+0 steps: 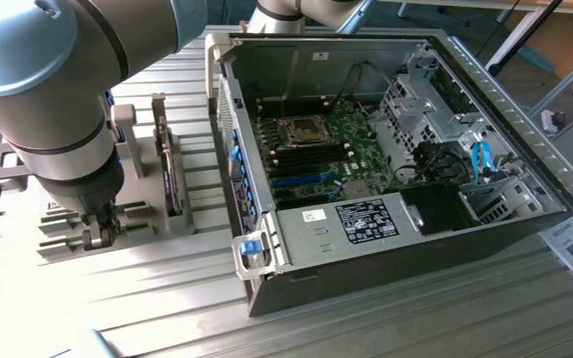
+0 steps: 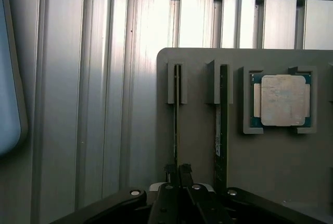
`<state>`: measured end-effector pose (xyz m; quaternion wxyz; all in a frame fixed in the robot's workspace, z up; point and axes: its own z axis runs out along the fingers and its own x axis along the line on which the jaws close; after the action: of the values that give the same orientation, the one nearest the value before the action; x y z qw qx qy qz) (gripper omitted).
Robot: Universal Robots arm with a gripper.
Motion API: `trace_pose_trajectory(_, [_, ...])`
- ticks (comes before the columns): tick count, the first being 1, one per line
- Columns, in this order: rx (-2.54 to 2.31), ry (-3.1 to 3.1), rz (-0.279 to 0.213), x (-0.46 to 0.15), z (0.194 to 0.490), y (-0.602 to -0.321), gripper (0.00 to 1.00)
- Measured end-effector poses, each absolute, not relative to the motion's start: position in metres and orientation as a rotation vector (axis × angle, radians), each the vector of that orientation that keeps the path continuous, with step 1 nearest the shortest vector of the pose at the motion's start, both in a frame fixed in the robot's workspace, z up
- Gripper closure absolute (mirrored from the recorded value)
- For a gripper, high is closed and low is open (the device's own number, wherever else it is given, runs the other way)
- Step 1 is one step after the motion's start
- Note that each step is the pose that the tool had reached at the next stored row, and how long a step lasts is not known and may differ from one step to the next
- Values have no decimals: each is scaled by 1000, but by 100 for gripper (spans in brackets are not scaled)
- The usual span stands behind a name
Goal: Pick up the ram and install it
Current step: 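Pick up the ram and move it above insertion slot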
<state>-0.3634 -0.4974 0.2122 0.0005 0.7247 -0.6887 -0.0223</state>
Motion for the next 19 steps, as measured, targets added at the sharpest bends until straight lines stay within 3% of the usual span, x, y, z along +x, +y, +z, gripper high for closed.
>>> trace_pose_trajectory(19, [2276, -2163, -70, -363, 231, -497, 88])
